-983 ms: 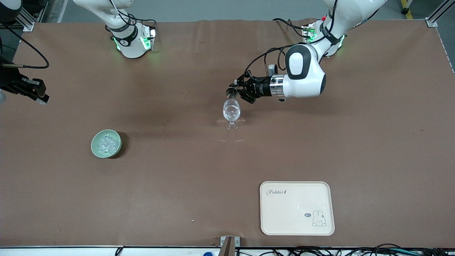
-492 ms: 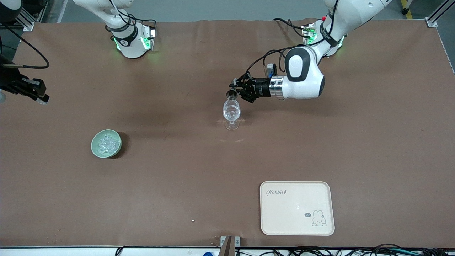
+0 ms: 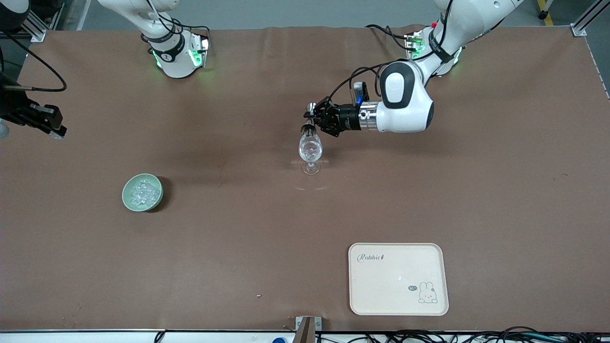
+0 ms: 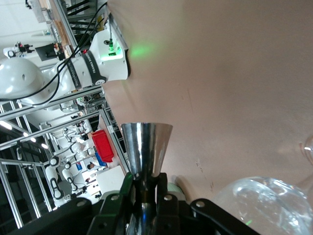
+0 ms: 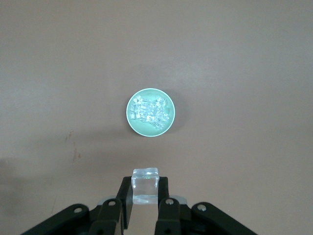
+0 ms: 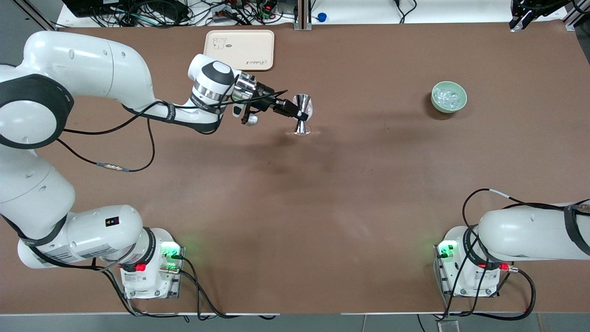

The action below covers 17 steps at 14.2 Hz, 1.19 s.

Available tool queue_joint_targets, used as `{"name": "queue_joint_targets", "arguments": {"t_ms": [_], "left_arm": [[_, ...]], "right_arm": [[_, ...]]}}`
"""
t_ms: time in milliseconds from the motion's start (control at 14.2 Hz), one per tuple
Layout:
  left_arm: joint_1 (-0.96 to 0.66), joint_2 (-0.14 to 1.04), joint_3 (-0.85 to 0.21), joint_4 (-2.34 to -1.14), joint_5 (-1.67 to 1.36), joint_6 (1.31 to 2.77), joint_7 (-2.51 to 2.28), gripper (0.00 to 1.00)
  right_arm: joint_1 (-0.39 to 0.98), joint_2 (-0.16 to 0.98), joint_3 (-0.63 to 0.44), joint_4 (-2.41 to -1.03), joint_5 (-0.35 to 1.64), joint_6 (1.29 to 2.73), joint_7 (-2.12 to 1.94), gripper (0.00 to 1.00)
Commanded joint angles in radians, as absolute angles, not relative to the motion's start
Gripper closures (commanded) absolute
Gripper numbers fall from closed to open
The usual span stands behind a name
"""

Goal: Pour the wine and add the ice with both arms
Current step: 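Tilt the jigger over the wine glass with the left gripper to pour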

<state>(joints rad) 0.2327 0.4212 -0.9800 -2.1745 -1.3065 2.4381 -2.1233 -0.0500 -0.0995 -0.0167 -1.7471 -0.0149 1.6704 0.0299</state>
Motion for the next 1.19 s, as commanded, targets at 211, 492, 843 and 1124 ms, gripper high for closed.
{"name": "queue_joint_targets", "arguments": {"t_ms": [211, 492, 843, 1124], "left_arm": [[0.222, 0.425, -0.989, -2.168, -1.331, 2.448, -2.154, 0.99], [0.224, 0.433, -0.988, -2.175, -1.331, 2.445, -2.163, 0.99], [0.238, 0.434, -0.988, -2.175, -1.331, 2.439, -2.204, 0.99], [0.242, 0.431, -0.988, -2.175, -1.331, 2.428, -2.235, 0.99]], "right_arm": [[-0.049, -0.109, -0.014, -1.756, -0.028, 1.667, 0.025, 0.98], [-0.049, -0.109, -0.014, -1.756, -0.028, 1.667, 0.025, 0.98], [-0.048, -0.109, -0.012, -1.756, -0.028, 1.667, 0.025, 0.98], [-0.048, -0.109, -0.012, -1.756, -0.028, 1.667, 0.025, 0.98]]}}
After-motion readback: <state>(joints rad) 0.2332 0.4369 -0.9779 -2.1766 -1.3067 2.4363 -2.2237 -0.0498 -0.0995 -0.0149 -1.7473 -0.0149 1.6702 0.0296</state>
